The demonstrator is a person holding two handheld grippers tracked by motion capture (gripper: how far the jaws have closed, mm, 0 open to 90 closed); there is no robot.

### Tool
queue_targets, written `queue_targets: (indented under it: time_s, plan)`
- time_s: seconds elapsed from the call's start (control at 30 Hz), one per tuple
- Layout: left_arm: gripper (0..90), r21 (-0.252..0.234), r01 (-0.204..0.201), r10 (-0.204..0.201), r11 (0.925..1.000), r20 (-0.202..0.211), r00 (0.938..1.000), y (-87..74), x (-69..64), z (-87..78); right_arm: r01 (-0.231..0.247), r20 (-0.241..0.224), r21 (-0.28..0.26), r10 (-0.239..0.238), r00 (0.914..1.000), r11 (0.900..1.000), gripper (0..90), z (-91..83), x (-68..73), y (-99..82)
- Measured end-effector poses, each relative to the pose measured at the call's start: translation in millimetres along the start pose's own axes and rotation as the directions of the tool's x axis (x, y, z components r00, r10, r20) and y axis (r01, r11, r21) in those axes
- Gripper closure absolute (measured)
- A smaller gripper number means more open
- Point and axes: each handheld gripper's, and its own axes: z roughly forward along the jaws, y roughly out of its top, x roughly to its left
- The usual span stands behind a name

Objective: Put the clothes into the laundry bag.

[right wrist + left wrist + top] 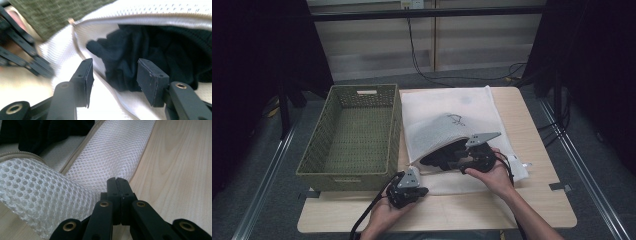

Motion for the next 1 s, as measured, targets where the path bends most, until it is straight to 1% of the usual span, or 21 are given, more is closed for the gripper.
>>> queue_targets:
  time_s: [0.03,0.07,0.13,0.17,0.23,0.33,0.37,0.4,0.43,0.47,0.5,0.57,0.6,0.63,0.7,0.73,0.77,0.83,0.87,0.9,1.0]
  plan:
    - [90.0,0.003,0.002,-0.002,1.0000,-0.002,1.0000,0.0,-0.3,-0.2,-0.014,-0.013,0.001,0.014,0.9998,0.9999,47.9,0.2,-0.4,0.6]
    - [90.0,-0.005,0.002,-0.002,1.0000,0.000,1.0000,-0.2,-0.2,0.3,-0.013,-0.015,0.015,0.013,0.9998,0.9998,46.7,2.0,-0.5,0.7]
    - [90.0,-0.001,0.001,-0.001,1.0000,0.003,1.0000,-0.1,0.2,0.1,0.000,-0.028,0.040,0.001,0.9996,0.9992,45.5,7.5,0.1,-0.9]
    - [90.0,-0.003,0.005,-0.005,1.0000,0.002,1.0000,-0.2,0.2,0.1,-0.006,-0.022,0.050,0.008,0.9997,0.9987,43.0,11.8,-0.5,-2.7]
    - [90.0,-0.003,0.005,-0.005,1.0000,0.003,1.0000,-0.2,0.3,0.1,-0.021,-0.032,0.064,0.023,0.9992,0.9977,42.9,18.9,-4.4,-6.2]
    - [90.0,-0.003,0.002,-0.002,1.0000,0.003,1.0000,-0.2,0.3,0.1,-0.053,-0.026,0.086,0.055,0.9981,0.9949,39.3,30.2,-10.4,-11.2]
    - [90.0,-0.003,0.002,-0.002,1.0000,0.003,1.0000,-0.2,0.3,0.1,-0.047,-0.006,0.107,0.048,0.9988,0.9931,38.8,37.5,-11.3,-11.8]
    - [90.0,-0.002,0.002,-0.002,1.0000,0.003,1.0000,-0.2,0.3,0.1,-0.047,-0.006,0.107,0.048,0.9988,0.9931,38.8,37.5,-11.3,-11.8]
    - [90.0,-0.001,0.000,0.000,1.0000,0.003,1.0000,-0.2,0.3,0.1,-0.042,0.000,0.117,0.042,0.9991,0.9922,41.8,44.0,-11.5,-10.9]
    - [90.0,-0.001,-0.001,0.001,1.0000,0.002,1.0000,-0.2,0.2,0.0,-0.042,0.000,0.117,0.042,0.9991,0.9922,41.8,44.0,-11.5,-10.9]
    - [90.0,0.000,-0.002,0.002,1.0000,0.000,1.0000,-0.1,0.0,-0.1,-0.037,0.008,0.113,0.037,0.9993,0.9929,47.3,47.3,-11.9,-9.9]
    - [90.0,0.001,-0.001,0.001,1.0000,0.002,1.0000,-0.1,0.1,-0.1,-0.025,0.034,0.129,0.021,0.9992,0.9913,57.9,53.4,-12.3,-7.7]
    - [90.0,-0.001,-0.001,0.001,1.0000,0.002,1.0000,-0.1,0.1,0.0,-0.031,0.044,0.133,0.025,0.9987,0.9907,65.9,56.5,-12.6,-7.3]
    - [90.0,0.000,-0.002,0.002,1.0000,0.001,1.0000,-0.1,0.1,-0.1,-0.009,0.078,0.130,-0.001,0.9970,0.9915,80.1,60.3,-15.1,-6.4]
    - [90.0,-0.002,-0.003,0.003,1.0000,0.002,1.0000,-0.2,0.3,0.0,-0.017,0.087,0.126,0.006,0.9962,0.9919,82.4,60.7,-17.0,-5.6]
    - [90.0,-0.002,-0.004,0.004,1.0000,0.001,1.0000,-0.2,0.2,0.0,-0.025,0.114,0.113,0.012,0.9934,0.9933,84.1,60.7,-19.5,-4.3]
    - [90.0,-0.003,0.001,-0.001,1.0000,0.000,1.0000,-0.5,-0.3,0.0,-0.025,0.126,0.104,0.012,0.9919,0.9942,84.6,60.5,-21.4,-3.5]
    - [90.0,-0.008,0.000,0.000,1.0000,-0.003,1.0000,-0.4,-0.6,0.4,-0.043,0.166,0.088,0.028,0.9857,0.9952,85.3,60.0,-25.7,-0.2]
    - [90.0,-0.005,0.001,-0.001,1.0000,-0.004,1.0000,-0.2,-0.7,0.2,-0.051,0.176,0.079,0.036,0.9837,0.9956,85.5,60.7,-27.8,0.9]
    - [90.0,-0.010,0.003,-0.003,0.9999,-0.002,1.0000,-0.4,-0.8,0.5,-0.046,0.201,0.079,0.029,0.9791,0.9958,85.7,61.9,-29.3,2.4]
    - [90.0,0.001,-0.005,0.005,1.0000,-0.004,1.0000,0.0,-0.5,-0.2,-0.052,0.236,0.067,0.034,0.9712,0.9964,85.9,65.1,-32.6,4.9]
